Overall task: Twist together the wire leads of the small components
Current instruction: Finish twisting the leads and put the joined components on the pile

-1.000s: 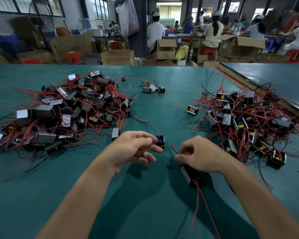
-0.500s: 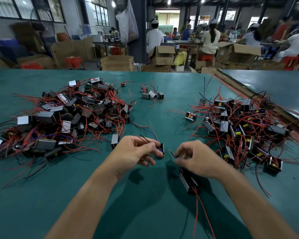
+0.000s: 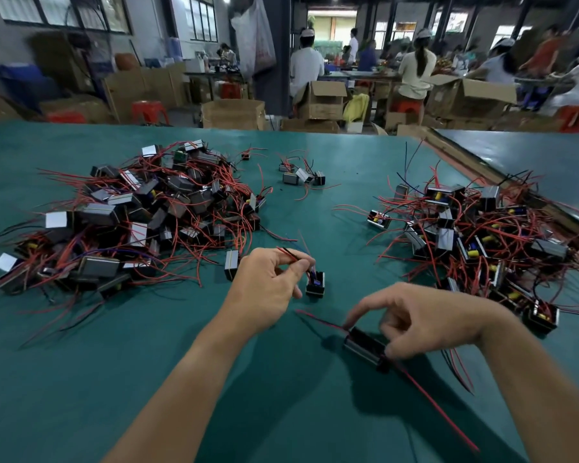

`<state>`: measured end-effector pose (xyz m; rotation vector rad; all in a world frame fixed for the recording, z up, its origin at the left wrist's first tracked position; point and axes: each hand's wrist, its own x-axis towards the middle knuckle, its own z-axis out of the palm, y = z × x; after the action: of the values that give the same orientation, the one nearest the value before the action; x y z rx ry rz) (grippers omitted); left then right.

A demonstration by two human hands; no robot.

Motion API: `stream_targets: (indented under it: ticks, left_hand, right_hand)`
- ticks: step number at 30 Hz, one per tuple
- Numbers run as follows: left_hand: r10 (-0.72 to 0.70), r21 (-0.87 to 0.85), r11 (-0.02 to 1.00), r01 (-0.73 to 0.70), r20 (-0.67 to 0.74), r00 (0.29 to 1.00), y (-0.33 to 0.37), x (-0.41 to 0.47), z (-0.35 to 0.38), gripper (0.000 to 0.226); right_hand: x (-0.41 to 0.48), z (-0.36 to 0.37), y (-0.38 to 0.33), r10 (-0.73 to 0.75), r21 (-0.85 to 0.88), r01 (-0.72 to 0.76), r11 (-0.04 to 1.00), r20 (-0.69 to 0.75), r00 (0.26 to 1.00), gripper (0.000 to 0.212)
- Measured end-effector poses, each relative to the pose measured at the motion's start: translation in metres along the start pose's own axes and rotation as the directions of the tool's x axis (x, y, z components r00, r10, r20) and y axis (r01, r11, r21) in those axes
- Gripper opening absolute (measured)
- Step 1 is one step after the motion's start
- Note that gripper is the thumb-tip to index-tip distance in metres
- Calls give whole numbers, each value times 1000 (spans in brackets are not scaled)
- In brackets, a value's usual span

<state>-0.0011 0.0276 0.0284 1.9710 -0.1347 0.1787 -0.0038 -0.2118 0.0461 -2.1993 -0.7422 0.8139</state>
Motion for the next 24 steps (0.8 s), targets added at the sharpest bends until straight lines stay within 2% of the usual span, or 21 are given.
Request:
stream_targets:
  ticks: [2,5,11,16,19,22,24]
  left_hand:
    - [22,40,999,-21,-30,999,-1,0,0,16]
    - [41,67,997,-34,-106,994,-1,1,-2,19]
    - [10,104,994,10,-195,981,-4,4,-8,21]
    - [24,114,994,0,-212,977,-7,4,-8,22]
    - [11,74,997,5,-217,976,-7,4,-8,25]
    - [20,48,999,-10,-218,976,-7,4,-8,24]
    - [26,55,998,-15,-215,976,-7,4,-9,19]
  right_hand:
    - [-2,0,-4,8,-20,-7,1000,75,997,65]
    - [-4,-2,-7,31,-63,-25,998,98,995,69]
    - [8,9,-8,81,-157,-97,983,-105,991,42]
    - [11,11,-9,129,-176,-168,970,-214,968,41]
    - [15,11,-6,250,-219,-361,906,-413,876,53]
    - [21,11,-3,349,-211,-586,782,-632,693,58]
    - [24,8,1,322,-184,-613,768,-717,619,50]
